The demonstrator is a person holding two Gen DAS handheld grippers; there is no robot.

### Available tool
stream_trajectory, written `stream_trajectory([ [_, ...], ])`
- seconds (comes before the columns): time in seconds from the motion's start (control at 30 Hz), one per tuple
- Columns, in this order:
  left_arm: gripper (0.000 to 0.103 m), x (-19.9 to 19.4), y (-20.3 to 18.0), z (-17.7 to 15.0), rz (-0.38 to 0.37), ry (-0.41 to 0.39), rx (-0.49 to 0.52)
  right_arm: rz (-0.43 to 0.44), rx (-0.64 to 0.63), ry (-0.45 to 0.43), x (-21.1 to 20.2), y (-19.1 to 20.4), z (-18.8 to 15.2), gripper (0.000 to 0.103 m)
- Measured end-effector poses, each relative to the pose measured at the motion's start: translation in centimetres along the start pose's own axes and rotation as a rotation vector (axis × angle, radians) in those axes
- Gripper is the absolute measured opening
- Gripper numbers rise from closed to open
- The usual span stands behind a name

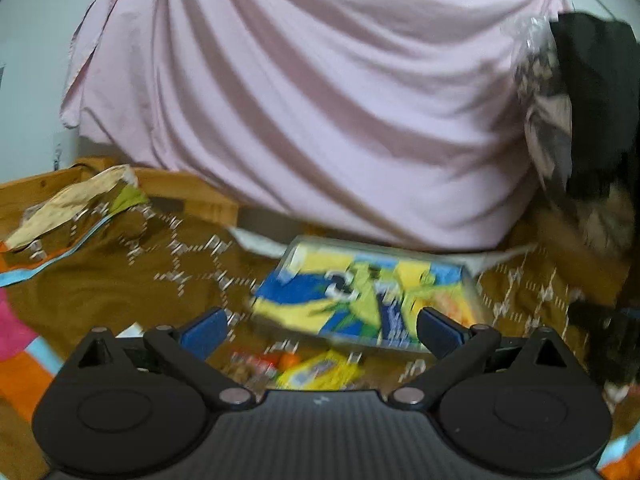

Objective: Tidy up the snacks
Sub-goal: 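Lift both tools away from the tray back over the loose snacks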

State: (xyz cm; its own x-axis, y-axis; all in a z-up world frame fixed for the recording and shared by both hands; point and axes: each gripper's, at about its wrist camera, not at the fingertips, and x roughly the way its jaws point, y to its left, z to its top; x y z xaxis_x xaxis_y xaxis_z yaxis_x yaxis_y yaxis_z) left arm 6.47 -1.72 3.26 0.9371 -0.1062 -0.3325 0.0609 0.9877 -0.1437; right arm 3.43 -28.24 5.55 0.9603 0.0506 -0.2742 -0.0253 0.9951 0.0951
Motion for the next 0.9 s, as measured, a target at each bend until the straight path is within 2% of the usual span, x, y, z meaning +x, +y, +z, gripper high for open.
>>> stream_trajectory([
  [0.1, 0.103, -1.5, 0.3, -1.2, 0.009, -0.004, 0.044, 0.001, 0.005, 0.032, -1.1, 0.8, -0.9, 0.102],
  [0.27, 0.103, -3.5, 1.1, -2.4, 0.047, 0.001, 0.085, -0.019, -0.055, 0.096, -2.1, 2.8, -2.6, 0.102],
  [0.37, 0.103, -3.8, 1.6, -2.7, 0.089, 0.043, 0.089, -0.054, -0.097, 0.134, -2.3, 4.2, -3.7, 0.102],
  [0.47, 0.103, -3.7, 2.0, -3.1, 0.099, 0.076, 0.1, -0.081, -0.135, 0.183, -2.1, 5.4, -4.9, 0.102],
  [0.7, 0.103, -2.7, 1.6, -4.5, 0.107, 0.164, 0.162, -0.061, -0.125, 0.271, -1.1, 6.0, -6.2, 0.102],
  [0.9, 0.103, -2.2, 1.9, -5.1, 0.104, 0.216, 0.142, -0.069, -0.111, 0.3, -0.6, 5.7, -6.5, 0.102],
])
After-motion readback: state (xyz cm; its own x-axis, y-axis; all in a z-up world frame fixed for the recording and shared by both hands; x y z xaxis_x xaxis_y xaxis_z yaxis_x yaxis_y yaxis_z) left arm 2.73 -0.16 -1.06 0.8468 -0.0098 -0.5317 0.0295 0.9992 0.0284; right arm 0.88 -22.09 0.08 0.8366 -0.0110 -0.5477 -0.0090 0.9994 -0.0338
